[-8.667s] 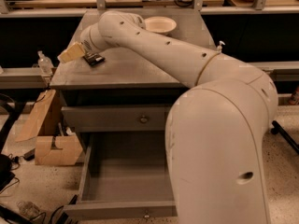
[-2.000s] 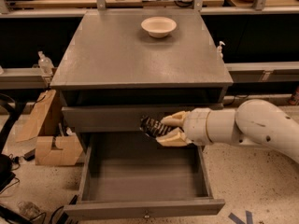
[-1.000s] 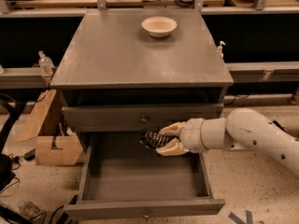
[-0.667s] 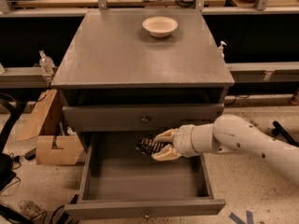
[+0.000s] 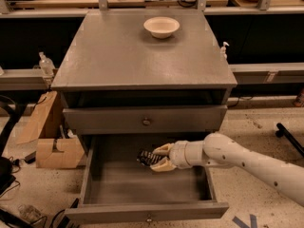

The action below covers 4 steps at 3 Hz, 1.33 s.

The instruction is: Place rxbar chocolate into middle drawer

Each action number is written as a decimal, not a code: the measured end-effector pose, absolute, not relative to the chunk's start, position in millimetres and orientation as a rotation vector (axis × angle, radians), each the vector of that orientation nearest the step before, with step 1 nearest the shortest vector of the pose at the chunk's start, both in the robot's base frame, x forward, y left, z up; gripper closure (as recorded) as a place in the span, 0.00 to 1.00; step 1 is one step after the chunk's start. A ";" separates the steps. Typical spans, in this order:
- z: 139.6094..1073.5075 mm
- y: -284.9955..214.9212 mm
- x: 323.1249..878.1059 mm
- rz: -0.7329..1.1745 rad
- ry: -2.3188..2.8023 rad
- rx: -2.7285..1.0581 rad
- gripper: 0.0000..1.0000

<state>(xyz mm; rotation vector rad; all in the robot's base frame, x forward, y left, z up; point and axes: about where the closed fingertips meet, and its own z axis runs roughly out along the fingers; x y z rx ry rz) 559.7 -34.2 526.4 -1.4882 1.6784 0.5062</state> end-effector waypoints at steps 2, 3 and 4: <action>436.9 -22.6 559.4 0.536 1.769 -1.514 1.00; 430.3 -19.0 557.4 0.545 1.774 -1.523 0.77; 429.6 -17.4 556.8 0.548 1.773 -1.524 0.54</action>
Offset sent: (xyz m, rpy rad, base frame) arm -0.0091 0.0178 -0.1441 -0.0953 0.1561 0.0051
